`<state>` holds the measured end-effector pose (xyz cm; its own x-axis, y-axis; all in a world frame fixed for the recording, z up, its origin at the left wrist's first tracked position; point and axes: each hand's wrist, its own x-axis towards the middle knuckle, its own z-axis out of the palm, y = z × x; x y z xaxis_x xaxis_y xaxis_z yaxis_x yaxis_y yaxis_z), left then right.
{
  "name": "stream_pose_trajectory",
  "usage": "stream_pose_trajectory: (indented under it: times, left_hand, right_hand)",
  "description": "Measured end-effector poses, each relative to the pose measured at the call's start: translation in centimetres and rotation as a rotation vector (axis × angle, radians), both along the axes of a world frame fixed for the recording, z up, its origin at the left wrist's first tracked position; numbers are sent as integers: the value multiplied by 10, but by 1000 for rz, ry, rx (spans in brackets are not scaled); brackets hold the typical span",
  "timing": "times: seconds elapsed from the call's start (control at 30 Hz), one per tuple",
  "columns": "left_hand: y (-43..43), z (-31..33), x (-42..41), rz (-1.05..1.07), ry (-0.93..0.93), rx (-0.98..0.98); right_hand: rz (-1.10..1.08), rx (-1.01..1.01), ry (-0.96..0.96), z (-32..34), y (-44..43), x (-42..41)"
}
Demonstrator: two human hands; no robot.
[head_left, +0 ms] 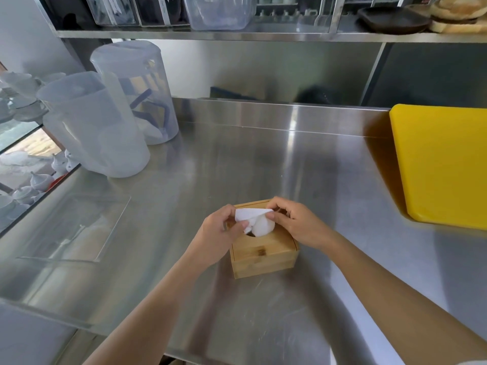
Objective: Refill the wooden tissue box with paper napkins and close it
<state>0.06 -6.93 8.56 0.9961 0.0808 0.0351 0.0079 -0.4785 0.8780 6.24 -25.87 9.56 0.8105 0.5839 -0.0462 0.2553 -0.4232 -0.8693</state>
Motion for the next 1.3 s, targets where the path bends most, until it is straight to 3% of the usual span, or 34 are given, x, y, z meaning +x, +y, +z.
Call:
stream_pose_trajectory:
  times: [0.2,0.33,0.57,0.7,0.77,1.3]
  left_hand:
    - [2,-4,-2,-53,56,-171]
    - [-3,-5,-2,-92,117,37]
    - [-2,1,8,-87,93,90]
    - [5,2,7,-24,7,-174]
    - [8,0,4,18,-20,-218]
    - [12,-1,-3,116,-155,-156]
  right_hand:
    - [103,-107,25,4,-7,12]
    - [138,-154,39,10,-6,17]
    - [174,-200,46,13,-2,21]
    - [124,-116,12,8,-4,20]
    - [95,-44,11,3,-7,18]
    - [-131,166,-25,-6,-8,9]
